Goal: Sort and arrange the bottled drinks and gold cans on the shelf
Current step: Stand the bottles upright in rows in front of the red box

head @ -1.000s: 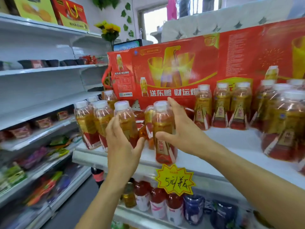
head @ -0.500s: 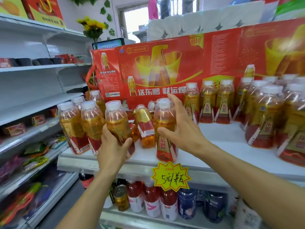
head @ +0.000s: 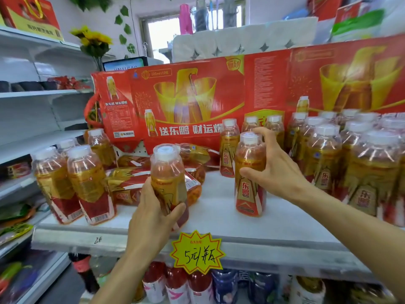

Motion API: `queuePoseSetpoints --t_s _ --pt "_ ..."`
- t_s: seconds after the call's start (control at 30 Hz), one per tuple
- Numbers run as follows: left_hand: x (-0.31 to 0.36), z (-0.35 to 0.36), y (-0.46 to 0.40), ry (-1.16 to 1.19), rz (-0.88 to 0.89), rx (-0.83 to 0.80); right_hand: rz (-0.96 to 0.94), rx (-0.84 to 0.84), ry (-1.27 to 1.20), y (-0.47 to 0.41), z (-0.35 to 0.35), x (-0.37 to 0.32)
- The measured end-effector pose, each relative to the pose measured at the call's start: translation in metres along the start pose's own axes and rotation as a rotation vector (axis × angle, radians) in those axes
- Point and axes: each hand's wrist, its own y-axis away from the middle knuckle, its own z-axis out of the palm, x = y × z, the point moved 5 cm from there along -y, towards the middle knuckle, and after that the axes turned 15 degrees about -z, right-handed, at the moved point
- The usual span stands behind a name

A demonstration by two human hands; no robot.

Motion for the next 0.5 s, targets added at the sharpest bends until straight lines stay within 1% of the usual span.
queuePoseSetpoints --t_s 0.17,0.27,0.4,0.5 --pt "0.026 0.024 0.005 0.003 0.026 -0.033 0.034 0.000 0.106 -0.018 -0.009 0.027" --pt "0.042 0.037 0.007 0.024 0.024 -0.084 0.047 0.001 0.205 -0.037 -0.013 0.042" --pt "0.069 0.056 0.001 0.152 0.044 -0.165 0.065 -0.016 0.267 -0.060 -0.013 0.061" --pt "0.089 0.077 -0.010 0.179 0.060 -0.215 0.100 -0.034 0.264 -0.067 -0.009 0.074"
